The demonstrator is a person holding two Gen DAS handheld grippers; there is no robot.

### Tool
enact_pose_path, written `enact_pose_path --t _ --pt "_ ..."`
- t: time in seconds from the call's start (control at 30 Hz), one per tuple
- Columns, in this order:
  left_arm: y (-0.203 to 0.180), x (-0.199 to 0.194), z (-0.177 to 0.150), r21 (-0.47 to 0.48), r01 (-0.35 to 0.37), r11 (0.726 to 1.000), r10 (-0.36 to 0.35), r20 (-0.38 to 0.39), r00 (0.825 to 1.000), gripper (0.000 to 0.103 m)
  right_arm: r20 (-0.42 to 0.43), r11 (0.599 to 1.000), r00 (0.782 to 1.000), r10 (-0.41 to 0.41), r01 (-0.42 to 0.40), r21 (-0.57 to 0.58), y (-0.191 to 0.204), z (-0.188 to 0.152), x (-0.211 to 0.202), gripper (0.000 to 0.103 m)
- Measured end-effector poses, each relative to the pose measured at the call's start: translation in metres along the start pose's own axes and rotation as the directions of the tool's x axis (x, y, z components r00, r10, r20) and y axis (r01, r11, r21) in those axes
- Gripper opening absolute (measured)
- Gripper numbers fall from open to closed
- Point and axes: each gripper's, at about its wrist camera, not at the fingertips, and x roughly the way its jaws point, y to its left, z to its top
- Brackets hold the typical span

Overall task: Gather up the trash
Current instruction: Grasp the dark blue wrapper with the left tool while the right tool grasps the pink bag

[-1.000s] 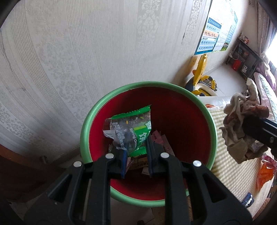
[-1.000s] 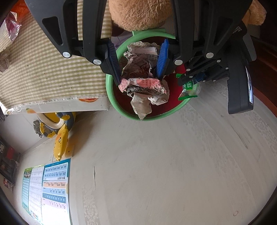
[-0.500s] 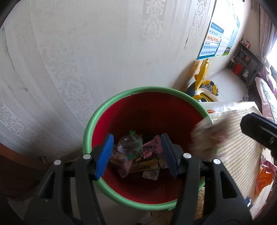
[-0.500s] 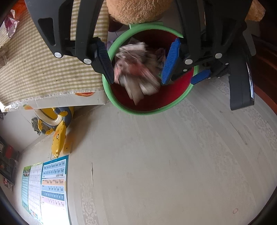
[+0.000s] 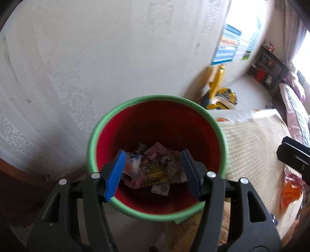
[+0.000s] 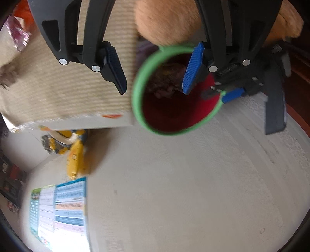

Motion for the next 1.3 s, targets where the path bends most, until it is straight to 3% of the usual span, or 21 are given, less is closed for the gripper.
enact_pose_path --t 0.13,0.2,0.27,0.37,0.5,0.6,0.67,0.73,0.8,0.87,1.07,1.2,1.3 --pt "-0.032 -0.007 -0.012 0.062 0.056 0.996 -0.055 -0.016 0.998 0.059 -0.013 0.99 0.993 -0.117 0.117 0.079 -0.057 -0.027 -0.027 0.066" --pt "-0.048 -0.01 -0.018 0.092 0.085 0.992 -0.083 -0.026 0.996 0.06 -0.026 0.97 0.979 -0.203 0.205 0.133 -0.094 -0.044 -0.043 0.066" --pt "-0.069 -0.016 -0.025 0.137 0.124 0.983 -0.121 -0.034 0.992 0.063 -0.043 0.933 0.955 -0.295 0.297 0.205 -0.133 -0.065 -0.062 0.067" --pt "-0.096 -0.024 -0.033 0.203 0.174 0.964 -0.169 -0.042 0.985 0.068 -0.06 0.87 0.927 -0.371 0.37 0.325 -0.178 -0.095 -0.088 0.071" --pt "-0.137 -0.036 -0.052 0.296 0.265 0.918 -0.249 -0.09 0.964 0.072 -0.107 0.819 0.905 -0.411 0.418 0.393 -0.216 -0.117 -0.1 0.077" --pt "-0.173 -0.044 -0.071 0.404 0.341 0.849 -0.31 -0.143 0.94 0.075 -0.121 0.817 0.915 -0.385 0.398 0.417 -0.229 -0.128 -0.096 0.076" --pt "-0.197 -0.052 -0.088 0.506 0.363 0.783 -0.323 -0.168 0.931 0.08 -0.14 0.819 0.917 -0.373 0.396 0.416 -0.234 -0.135 -0.091 0.071" --pt "-0.214 -0.056 -0.103 0.58 0.377 0.722 -0.324 -0.199 0.925 0.082 -0.146 0.818 0.92 -0.365 0.392 0.421 -0.236 -0.141 -0.091 0.041" --pt "-0.225 -0.056 -0.118 0.629 0.389 0.673 -0.316 -0.231 0.92 0.082 -0.117 0.819 0.931 -0.345 0.36 0.448 -0.237 -0.147 -0.098 0.026" --pt "-0.236 -0.05 -0.132 0.668 0.393 0.632 -0.289 -0.268 0.919 0.082 -0.081 0.818 0.935 -0.346 0.343 0.462 -0.236 -0.152 -0.108 0.021" --pt "-0.253 -0.024 -0.155 0.71 0.406 0.576 -0.202 -0.358 0.912 0.082 0.007 0.811 0.942 -0.337 0.286 0.51 -0.232 -0.16 -0.136 0.02" --pt "-0.263 -0.01 -0.159 0.721 0.392 0.571 -0.16 -0.371 0.915 0.081 0.026 0.805 0.947 -0.319 0.256 0.536 -0.231 -0.164 -0.143 0.02" --pt "-0.269 -0.001 -0.16 0.715 0.394 0.577 -0.14 -0.389 0.911 0.061 0.034 0.804 0.952 -0.305 0.238 0.544 -0.23 -0.166 -0.144 0.02"
